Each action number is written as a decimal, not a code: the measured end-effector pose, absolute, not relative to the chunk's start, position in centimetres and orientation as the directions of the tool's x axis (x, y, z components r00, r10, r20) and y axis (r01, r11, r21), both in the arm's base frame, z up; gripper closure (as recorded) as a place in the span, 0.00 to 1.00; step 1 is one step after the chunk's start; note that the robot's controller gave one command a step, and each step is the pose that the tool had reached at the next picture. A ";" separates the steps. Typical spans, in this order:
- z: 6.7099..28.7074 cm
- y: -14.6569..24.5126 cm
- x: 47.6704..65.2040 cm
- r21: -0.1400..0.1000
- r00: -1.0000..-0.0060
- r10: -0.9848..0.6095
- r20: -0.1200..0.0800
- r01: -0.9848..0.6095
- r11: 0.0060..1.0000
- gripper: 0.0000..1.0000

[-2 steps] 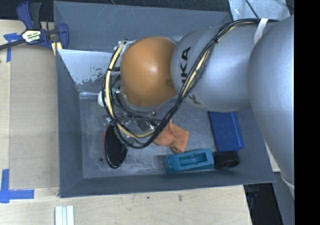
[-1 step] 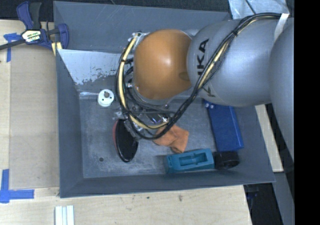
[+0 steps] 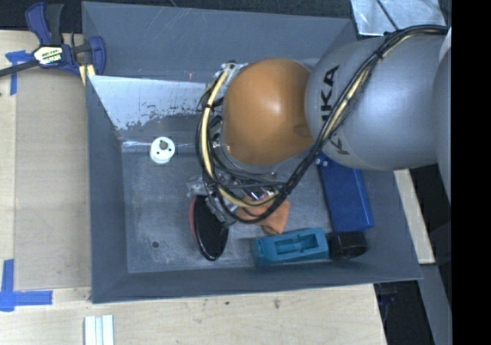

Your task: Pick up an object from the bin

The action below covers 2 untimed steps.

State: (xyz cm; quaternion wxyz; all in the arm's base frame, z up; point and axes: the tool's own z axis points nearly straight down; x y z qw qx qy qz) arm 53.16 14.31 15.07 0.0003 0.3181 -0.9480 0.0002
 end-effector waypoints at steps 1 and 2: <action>13.0 15.8 53.5 -0.001 -0.766 -0.642 -0.001 -0.642 0.766 1.00; 19.7 13.3 53.1 0.000 -0.783 -0.622 -0.002 -0.622 0.783 1.00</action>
Offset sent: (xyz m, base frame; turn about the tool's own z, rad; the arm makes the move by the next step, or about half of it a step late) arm -0.0016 -0.0104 0.0469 -0.0281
